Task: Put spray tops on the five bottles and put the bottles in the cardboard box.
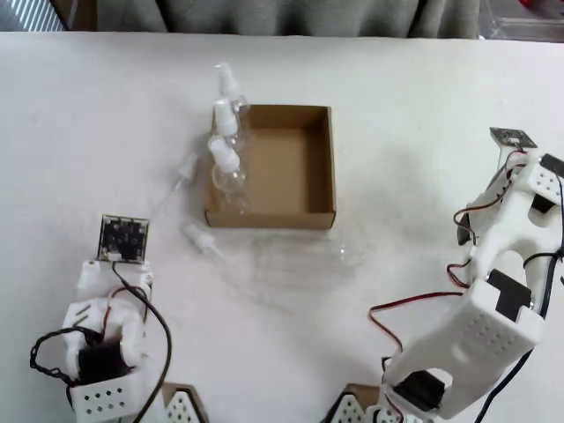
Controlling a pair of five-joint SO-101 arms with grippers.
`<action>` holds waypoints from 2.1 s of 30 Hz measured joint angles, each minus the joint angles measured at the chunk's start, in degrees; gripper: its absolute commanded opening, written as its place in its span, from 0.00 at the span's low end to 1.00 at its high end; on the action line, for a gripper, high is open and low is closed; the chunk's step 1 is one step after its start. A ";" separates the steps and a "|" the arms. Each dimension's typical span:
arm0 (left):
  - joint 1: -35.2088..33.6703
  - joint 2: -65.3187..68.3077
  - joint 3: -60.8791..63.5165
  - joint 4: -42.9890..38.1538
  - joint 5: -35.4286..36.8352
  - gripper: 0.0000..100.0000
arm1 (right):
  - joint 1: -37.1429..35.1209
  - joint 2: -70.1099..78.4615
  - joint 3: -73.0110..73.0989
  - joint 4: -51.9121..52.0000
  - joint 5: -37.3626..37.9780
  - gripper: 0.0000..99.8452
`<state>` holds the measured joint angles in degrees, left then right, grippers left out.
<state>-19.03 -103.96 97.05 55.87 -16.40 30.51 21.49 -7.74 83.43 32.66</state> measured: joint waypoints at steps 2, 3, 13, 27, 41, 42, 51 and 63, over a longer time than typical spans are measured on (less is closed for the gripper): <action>0.00 0.00 0.00 0.00 0.00 0.03 | 0.00 0.00 -1.41 4.31 0.00 0.04; 0.00 0.00 0.00 0.00 0.00 0.03 | 0.00 0.00 -1.67 6.24 0.00 0.04; 0.62 0.00 0.00 0.00 0.00 0.03 | -2.99 -6.86 8.97 8.26 0.00 0.02; 4.92 0.00 0.00 2.64 0.00 0.03 | -4.84 -25.76 39.91 -12.48 -0.18 0.02; 5.19 5.10 -1.76 2.64 0.00 0.03 | -10.81 -36.04 58.64 -29.19 -7.74 0.02; 5.27 7.38 -2.73 2.29 0.00 0.03 | -10.81 -36.31 59.25 -29.71 -7.74 0.02; 5.63 40.18 -21.19 -2.37 0.97 0.03 | -10.99 -36.92 60.04 -30.59 -7.74 0.02; 17.85 75.87 -48.62 7.65 22.86 0.04 | -11.08 -36.92 60.13 -31.30 -7.74 0.02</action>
<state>-1.19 -28.09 48.44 63.52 6.46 19.43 -15.43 52.40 52.13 24.92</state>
